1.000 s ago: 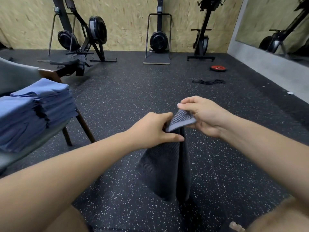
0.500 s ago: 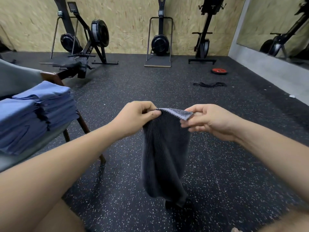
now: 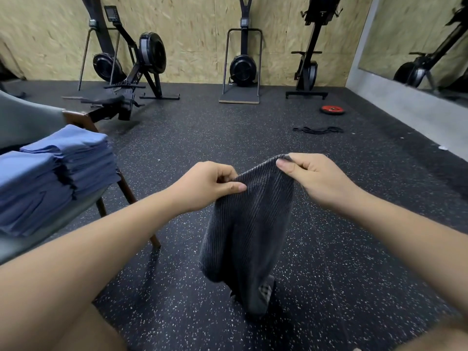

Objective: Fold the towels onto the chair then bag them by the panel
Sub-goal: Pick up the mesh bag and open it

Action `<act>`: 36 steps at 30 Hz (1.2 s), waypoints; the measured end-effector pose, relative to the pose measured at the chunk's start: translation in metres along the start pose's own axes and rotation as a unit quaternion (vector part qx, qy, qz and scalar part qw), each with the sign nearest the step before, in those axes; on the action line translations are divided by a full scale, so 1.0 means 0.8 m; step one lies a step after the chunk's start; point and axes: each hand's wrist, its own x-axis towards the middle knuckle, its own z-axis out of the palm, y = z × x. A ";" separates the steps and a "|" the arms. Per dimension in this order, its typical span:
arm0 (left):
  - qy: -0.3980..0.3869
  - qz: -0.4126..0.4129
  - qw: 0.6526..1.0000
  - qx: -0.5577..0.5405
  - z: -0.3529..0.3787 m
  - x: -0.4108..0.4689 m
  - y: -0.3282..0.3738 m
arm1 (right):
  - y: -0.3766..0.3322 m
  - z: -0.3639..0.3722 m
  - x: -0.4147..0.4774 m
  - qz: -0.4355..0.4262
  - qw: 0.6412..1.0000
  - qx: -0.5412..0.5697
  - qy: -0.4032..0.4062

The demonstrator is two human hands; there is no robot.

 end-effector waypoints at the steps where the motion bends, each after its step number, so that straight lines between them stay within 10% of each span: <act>1: -0.011 -0.003 1.000 0.022 0.000 0.000 -0.004 | 0.002 -0.001 0.001 -0.007 1.000 0.013 0.009; 16: -0.041 -0.130 0.976 0.169 -0.025 0.004 -0.092 | 0.034 -0.051 0.017 0.047 0.957 0.203 0.200; 36: 0.275 -0.072 0.898 -0.337 -0.070 0.013 -0.027 | 0.046 -0.069 0.016 0.102 0.934 0.146 0.310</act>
